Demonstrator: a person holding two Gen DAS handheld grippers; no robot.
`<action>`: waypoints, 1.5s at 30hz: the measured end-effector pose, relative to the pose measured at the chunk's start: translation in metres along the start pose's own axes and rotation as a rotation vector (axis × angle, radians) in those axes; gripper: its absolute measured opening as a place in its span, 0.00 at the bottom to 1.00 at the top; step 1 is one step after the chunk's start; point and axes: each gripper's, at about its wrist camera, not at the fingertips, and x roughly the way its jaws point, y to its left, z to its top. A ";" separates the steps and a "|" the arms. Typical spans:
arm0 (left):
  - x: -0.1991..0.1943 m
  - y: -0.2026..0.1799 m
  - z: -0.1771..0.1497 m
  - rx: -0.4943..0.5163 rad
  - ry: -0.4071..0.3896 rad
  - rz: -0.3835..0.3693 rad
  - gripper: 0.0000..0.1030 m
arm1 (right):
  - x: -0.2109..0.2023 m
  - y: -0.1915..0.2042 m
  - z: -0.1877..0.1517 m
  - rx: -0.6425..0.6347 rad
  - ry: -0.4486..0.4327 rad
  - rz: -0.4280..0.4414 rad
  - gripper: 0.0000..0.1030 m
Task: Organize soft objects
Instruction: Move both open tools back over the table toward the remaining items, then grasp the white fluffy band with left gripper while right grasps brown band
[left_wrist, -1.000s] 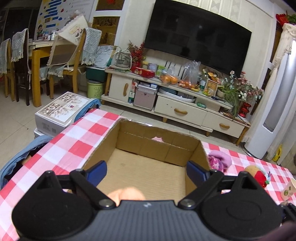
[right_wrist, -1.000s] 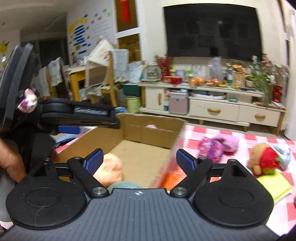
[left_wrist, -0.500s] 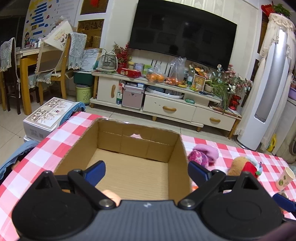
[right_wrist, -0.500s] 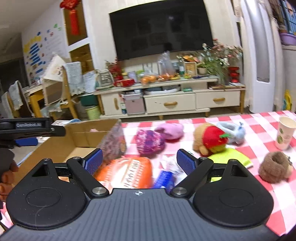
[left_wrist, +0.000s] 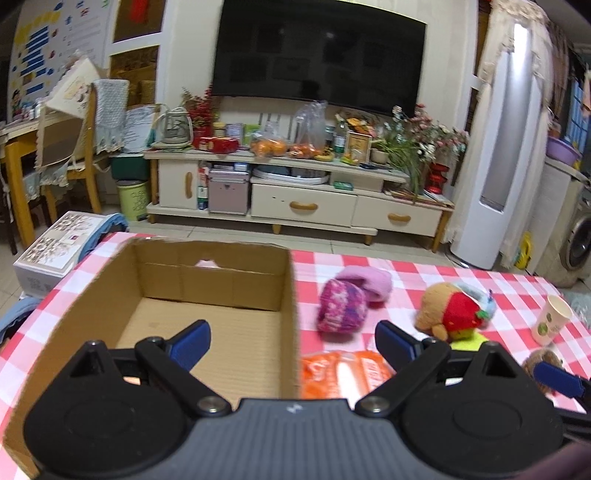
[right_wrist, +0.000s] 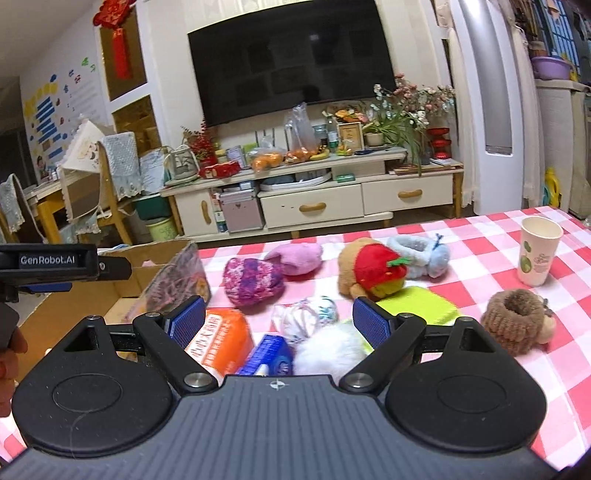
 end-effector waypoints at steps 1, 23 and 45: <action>0.000 -0.004 -0.001 0.009 0.002 -0.005 0.93 | -0.001 -0.002 -0.001 0.005 0.000 -0.006 1.00; 0.001 -0.088 -0.026 0.136 0.041 -0.131 0.93 | -0.021 -0.057 -0.012 0.123 -0.034 -0.175 1.00; 0.018 -0.168 -0.089 0.159 0.209 -0.288 0.93 | 0.006 -0.123 -0.028 0.146 0.065 -0.310 1.00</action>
